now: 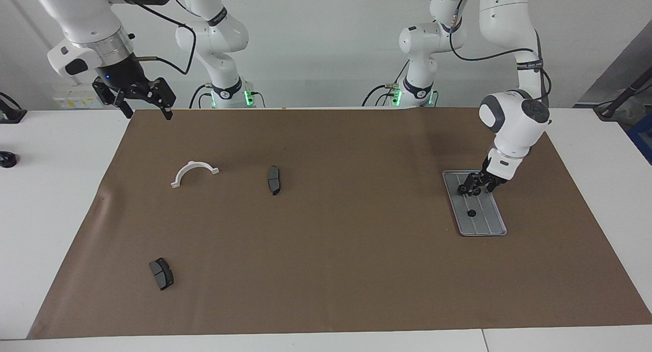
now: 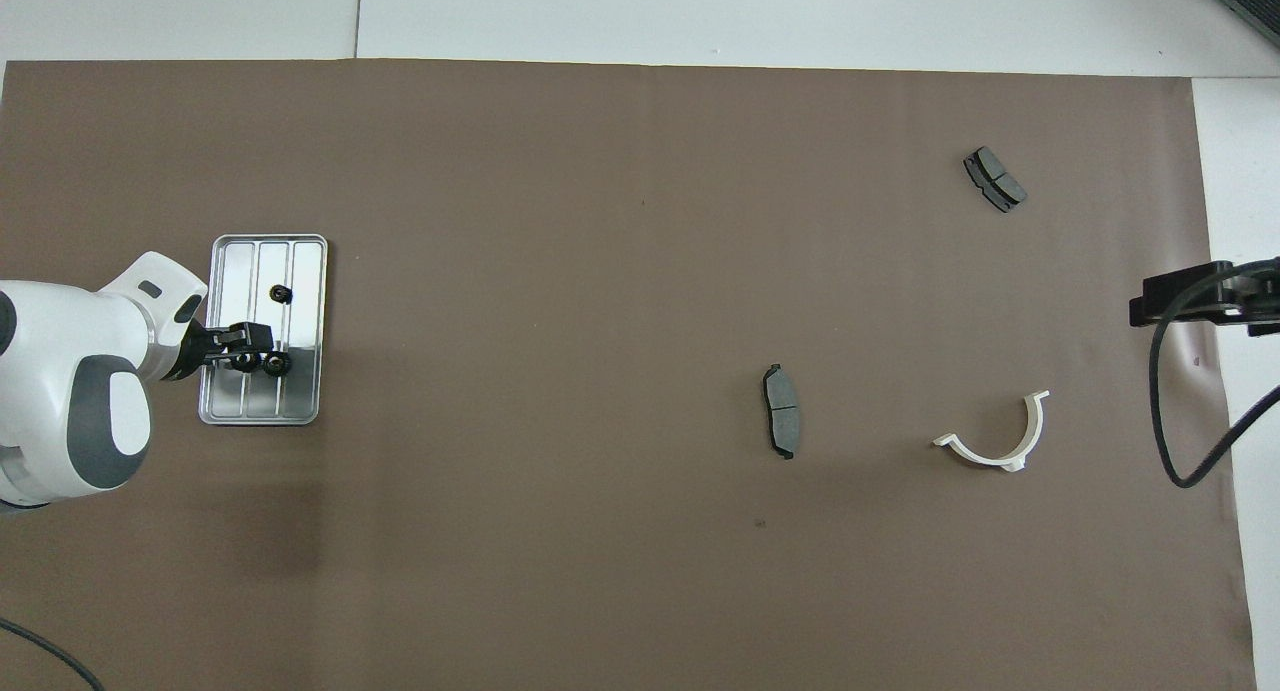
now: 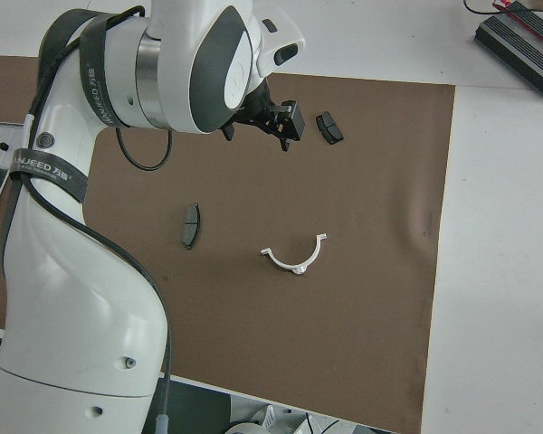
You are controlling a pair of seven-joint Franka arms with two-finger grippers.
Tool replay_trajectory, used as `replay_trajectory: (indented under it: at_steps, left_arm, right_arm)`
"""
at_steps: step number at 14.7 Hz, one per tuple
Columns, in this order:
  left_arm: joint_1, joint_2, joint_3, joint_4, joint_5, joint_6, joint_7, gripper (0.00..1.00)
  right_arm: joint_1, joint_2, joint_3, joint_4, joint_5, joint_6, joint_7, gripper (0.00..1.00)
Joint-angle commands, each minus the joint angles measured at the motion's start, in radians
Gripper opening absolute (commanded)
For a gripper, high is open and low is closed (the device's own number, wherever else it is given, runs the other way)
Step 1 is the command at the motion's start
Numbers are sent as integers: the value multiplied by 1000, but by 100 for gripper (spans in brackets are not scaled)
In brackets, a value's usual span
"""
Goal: Place bearing gear from tray to pile
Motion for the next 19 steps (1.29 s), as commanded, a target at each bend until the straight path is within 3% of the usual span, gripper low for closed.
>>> replay_trajectory:
  at_steps: [1, 9, 12, 19]
  left_arm:
    - [0, -3, -3, -10, -10, 12, -41, 73]
    - [-8, -8, -3, 5, -8, -28, -115, 70]
    - [-14, -13, -2, 51, -8, -105, -127, 70]
    - [-14, -22, -2, 27, -8, -91, -159, 70]
  right_arm:
    - [-11, -3, 11, 1, 2, -4, 8, 100]
    - [-11, -3, 10, 1, 2, -4, 8, 100]
    - [-11, -3, 10, 1, 2, -4, 8, 100]
    - [-11, -3, 11, 1, 2, -4, 8, 100]
